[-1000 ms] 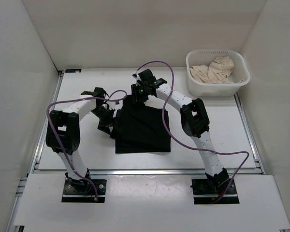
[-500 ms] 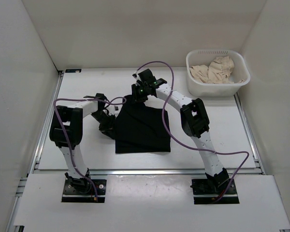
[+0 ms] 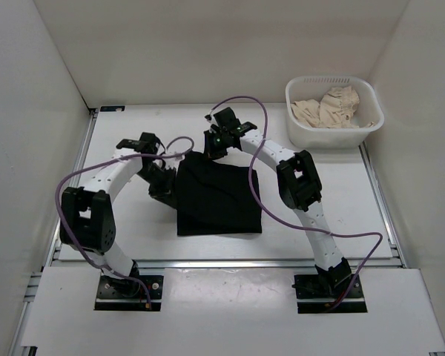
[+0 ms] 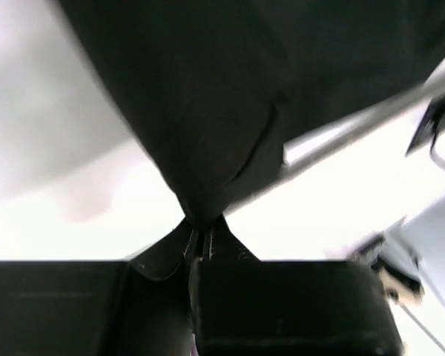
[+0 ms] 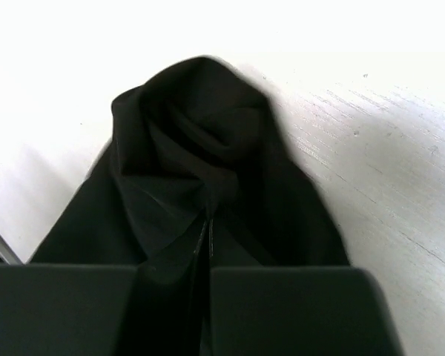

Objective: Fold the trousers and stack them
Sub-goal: Fold the trousers

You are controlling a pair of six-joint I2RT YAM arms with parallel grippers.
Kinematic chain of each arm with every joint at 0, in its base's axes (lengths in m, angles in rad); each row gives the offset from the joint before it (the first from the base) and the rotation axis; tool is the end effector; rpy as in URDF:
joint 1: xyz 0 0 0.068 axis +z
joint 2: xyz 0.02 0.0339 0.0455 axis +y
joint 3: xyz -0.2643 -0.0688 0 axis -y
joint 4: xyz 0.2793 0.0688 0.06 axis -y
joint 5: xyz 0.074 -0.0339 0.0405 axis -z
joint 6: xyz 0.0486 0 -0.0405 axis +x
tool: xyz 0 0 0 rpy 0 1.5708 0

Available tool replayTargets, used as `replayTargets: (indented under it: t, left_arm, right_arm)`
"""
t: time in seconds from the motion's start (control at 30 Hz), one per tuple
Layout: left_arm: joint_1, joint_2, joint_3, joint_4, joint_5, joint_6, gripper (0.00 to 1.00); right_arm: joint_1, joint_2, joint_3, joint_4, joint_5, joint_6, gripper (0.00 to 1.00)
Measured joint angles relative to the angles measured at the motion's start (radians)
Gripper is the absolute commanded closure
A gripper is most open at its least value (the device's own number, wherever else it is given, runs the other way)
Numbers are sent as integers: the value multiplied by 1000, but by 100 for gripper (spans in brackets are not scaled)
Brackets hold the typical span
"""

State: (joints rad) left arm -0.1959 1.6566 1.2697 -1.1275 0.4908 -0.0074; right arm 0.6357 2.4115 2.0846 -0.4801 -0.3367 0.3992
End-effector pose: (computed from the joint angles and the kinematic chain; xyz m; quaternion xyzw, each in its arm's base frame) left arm 0.3198 -0.0868 0.2103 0.0981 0.9647 -0.2444 0.0026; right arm 0.4601 0.3594 0.1703 -0.1699 0.9011 0.3169 0.2424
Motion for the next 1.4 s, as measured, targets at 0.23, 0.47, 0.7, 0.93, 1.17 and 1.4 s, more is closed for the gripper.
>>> replayTargets:
  t: [0.23, 0.47, 0.7, 0.93, 1.17, 1.4]
  left_arm:
    - [-126, -40, -202, -104, 8, 0, 86]
    - [-172, -40, -272, -58, -18, 0, 86]
    - [-225, -42, -306, -40, -33, 3, 31]
    - [-245, -99, -332, -51, -49, 3, 20]
    - [-204, -154, -180, -9, -28, 2, 17]
    - [-365, -31, -301, 155, -92, 3, 17]
  right_arm:
    - [-1, 0, 0, 11, -27, 13, 100]
    - [6, 2, 20, 10, -80, 41, 97]
    - [1, 36, 29, 34, -93, 79, 6]
    - [-53, -12, 7, -47, 0, 93, 1]
    - [-139, -378, -232, -166, 256, 61, 1]
    - [-176, -760, -916, 2, 193, 174, 1]
